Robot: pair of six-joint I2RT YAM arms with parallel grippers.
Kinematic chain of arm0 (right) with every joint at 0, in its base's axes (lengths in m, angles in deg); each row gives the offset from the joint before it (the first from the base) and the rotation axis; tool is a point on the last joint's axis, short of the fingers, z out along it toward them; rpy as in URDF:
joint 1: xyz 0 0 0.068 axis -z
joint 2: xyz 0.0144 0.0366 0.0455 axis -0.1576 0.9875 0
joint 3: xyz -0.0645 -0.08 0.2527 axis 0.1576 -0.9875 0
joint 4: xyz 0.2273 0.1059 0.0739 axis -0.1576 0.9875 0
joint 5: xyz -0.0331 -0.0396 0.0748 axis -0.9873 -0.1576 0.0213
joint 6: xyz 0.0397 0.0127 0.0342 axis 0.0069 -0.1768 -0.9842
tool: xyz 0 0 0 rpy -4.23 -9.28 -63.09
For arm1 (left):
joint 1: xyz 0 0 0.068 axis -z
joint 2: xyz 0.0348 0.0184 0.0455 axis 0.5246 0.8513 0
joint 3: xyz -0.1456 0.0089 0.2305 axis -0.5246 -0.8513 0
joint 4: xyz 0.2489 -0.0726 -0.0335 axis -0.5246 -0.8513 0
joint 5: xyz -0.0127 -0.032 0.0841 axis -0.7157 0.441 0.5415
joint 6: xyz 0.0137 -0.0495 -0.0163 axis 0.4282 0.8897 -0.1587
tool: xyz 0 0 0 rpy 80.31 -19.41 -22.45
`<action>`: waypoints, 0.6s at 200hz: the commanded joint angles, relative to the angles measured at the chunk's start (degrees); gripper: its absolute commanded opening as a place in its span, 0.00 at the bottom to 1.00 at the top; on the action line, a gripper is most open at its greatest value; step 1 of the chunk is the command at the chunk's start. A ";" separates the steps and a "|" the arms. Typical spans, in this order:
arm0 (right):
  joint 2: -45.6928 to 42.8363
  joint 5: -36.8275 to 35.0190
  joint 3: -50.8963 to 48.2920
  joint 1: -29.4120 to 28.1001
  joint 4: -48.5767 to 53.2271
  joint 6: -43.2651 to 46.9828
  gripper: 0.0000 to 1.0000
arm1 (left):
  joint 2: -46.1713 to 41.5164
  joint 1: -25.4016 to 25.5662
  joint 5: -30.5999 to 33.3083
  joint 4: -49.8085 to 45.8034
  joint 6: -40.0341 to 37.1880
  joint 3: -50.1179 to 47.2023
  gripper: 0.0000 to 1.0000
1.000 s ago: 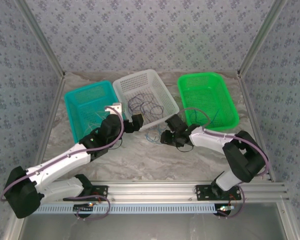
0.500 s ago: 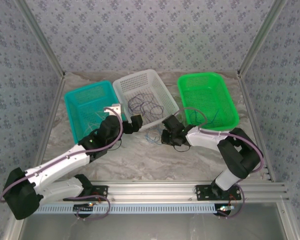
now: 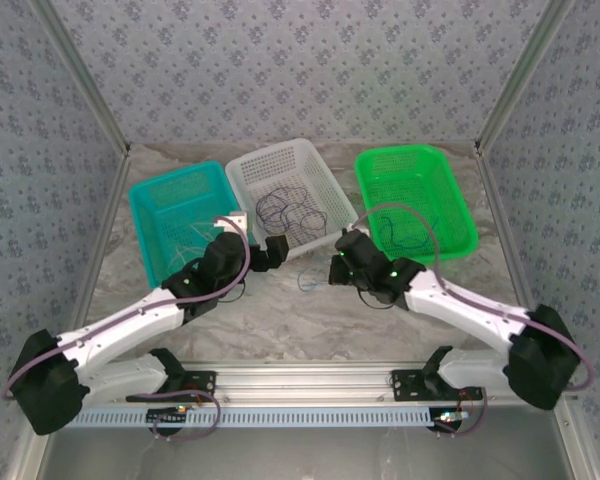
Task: Untangle the cables
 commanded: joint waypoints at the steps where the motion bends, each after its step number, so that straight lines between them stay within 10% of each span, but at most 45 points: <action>1: -6.59 -4.43 -0.88 0.13 4.25 5.21 0.00 | 1.75 -0.29 -4.67 2.05 -1.14 2.27 0.99; 120: -17.00 -1.30 5.77 1.53 6.84 13.80 0.00 | 11.62 0.71 -19.70 14.73 -5.22 7.00 0.95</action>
